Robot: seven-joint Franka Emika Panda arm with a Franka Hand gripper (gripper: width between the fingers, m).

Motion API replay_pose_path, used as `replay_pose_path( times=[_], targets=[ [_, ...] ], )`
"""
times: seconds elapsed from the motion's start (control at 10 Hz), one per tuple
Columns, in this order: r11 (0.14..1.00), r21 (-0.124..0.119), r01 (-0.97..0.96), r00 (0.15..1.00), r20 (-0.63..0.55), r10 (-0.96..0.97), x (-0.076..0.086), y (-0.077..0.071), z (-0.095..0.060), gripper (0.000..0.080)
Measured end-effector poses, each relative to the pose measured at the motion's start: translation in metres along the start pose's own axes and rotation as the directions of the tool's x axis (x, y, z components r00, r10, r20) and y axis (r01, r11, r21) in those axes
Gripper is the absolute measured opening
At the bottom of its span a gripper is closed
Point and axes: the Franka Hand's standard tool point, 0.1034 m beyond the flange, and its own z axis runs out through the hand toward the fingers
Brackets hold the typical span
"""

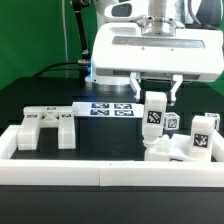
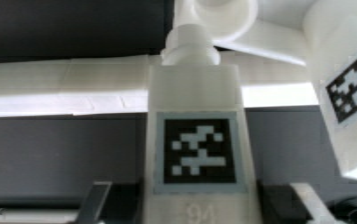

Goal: Assemble chair

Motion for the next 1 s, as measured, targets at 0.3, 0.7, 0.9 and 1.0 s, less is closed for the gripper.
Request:
replay_pose_path(
  times=[0.3,0.7,0.9,1.0],
  targets=[
    [1.0,0.006,0.007,1.0,0.003,-0.007,-0.002,-0.006,0.001,0.0291],
    [1.0,0.01,0.019,1.0,0.012,-0.019,-0.008,-0.012,0.005,0.0291],
    [1.0,0.006,0.023,1.0,0.014,-0.023,-0.013,-0.011,0.01,0.0291],
    [1.0,0.005,0.025,1.0,0.01,-0.025,-0.013,-0.011,0.01,0.0291]
  ],
)
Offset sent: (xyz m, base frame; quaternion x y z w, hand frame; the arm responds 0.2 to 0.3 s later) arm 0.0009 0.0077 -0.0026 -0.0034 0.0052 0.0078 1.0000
